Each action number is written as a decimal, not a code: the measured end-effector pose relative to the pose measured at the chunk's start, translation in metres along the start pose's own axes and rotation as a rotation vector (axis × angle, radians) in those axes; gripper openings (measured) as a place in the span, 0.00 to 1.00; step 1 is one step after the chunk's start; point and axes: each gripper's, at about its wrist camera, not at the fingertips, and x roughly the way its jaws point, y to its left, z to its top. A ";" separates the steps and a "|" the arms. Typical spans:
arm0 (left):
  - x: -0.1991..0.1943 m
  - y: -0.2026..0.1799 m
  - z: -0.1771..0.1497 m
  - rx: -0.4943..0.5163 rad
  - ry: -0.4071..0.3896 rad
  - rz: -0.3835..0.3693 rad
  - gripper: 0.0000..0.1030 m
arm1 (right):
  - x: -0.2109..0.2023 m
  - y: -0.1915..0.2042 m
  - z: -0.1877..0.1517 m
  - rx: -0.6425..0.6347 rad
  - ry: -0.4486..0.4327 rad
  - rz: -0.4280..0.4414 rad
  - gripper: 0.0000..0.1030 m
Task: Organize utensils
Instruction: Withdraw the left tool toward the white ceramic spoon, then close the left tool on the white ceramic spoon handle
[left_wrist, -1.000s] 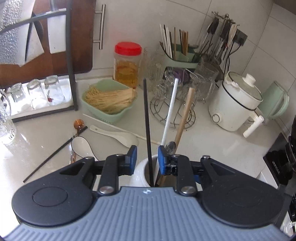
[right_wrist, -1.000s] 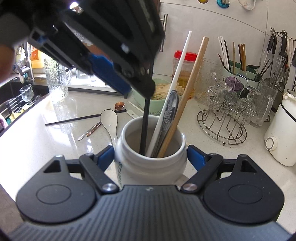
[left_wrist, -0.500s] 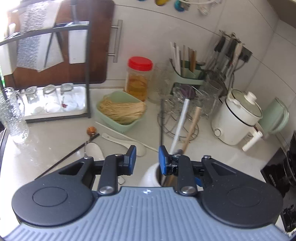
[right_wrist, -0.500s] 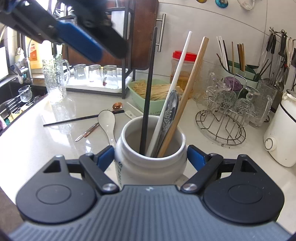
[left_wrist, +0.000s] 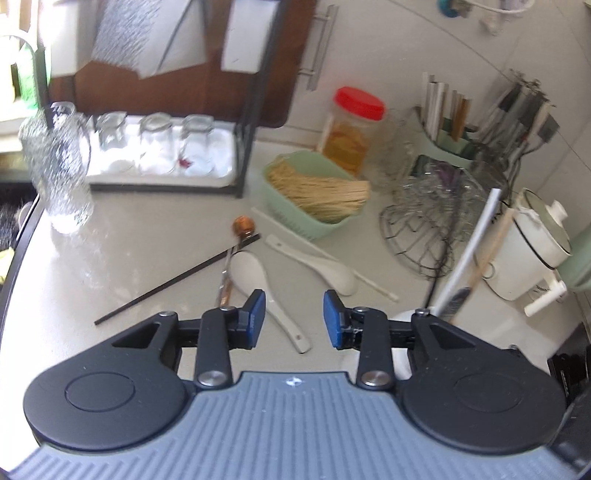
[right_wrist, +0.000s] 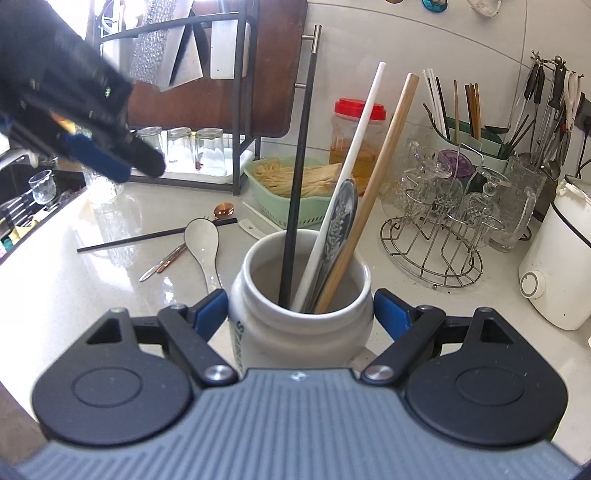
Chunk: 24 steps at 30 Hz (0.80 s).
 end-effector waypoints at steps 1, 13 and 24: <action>0.004 0.006 -0.001 -0.009 0.005 0.004 0.41 | 0.000 0.000 0.001 0.002 0.005 -0.003 0.85; 0.079 0.056 -0.005 -0.061 0.069 0.048 0.42 | 0.003 0.006 0.004 0.005 0.030 -0.040 0.86; 0.127 0.065 0.014 -0.083 0.040 0.032 0.41 | 0.001 0.003 0.000 -0.003 0.018 -0.026 0.86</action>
